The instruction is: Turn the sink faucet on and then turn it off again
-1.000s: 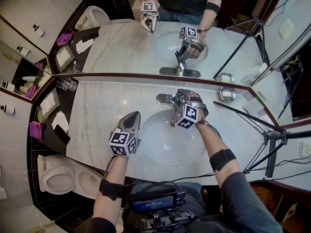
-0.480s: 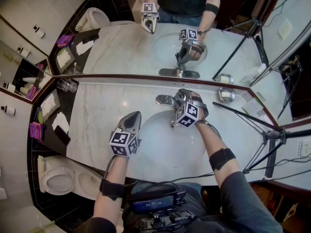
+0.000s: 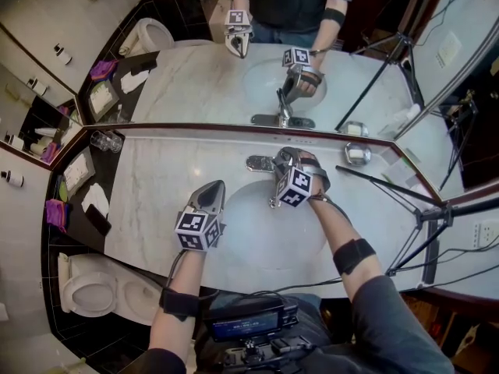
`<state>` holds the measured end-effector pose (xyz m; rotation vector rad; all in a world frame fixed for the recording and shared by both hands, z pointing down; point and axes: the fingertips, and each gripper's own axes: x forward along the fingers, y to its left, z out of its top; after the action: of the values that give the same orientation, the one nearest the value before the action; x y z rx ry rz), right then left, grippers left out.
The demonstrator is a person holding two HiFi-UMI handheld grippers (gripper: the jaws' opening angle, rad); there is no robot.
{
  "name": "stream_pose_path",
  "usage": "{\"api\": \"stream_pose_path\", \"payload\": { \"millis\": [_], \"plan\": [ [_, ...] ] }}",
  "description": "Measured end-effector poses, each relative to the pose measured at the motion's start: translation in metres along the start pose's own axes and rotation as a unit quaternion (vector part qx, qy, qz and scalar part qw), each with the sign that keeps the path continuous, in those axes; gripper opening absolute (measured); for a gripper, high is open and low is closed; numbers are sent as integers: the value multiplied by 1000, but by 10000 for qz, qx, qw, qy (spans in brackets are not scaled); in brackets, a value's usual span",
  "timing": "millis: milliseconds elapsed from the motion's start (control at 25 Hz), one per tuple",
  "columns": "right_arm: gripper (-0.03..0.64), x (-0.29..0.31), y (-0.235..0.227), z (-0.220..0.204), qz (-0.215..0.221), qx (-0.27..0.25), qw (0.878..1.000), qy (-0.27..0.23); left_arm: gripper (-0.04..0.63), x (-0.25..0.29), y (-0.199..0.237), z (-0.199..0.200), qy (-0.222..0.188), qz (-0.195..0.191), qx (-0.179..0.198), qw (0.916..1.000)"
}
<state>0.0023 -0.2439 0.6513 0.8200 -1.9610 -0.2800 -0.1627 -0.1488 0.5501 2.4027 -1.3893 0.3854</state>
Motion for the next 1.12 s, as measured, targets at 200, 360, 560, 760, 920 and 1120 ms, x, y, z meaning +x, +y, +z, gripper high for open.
{"api": "stream_pose_path", "payload": {
  "millis": [200,360,560,760,920,1120],
  "plan": [
    [222,-20,5,0,76,146,9998,-132,-6,-1,-7,5,-59,-52,24,10000],
    [151,-43,-2,-3,-104,359,9990,-240,-5,-2,-14,8,-108,-95,35,9999],
    [59,-75,-11,-10,-300,1009,9934,-448,-6,-4,-23,9,-160,-173,44,9997],
    [18,-110,-18,-27,-464,1969,9773,-621,-6,-4,-32,10,-190,-275,65,9994],
    [18,-140,-22,-47,-596,2839,9540,-763,-6,-2,-40,11,-210,-368,102,9991],
    [17,-171,-11,-80,-606,4045,9052,-1155,-6,-7,-47,12,-220,-417,120,9988]
  ]
}}
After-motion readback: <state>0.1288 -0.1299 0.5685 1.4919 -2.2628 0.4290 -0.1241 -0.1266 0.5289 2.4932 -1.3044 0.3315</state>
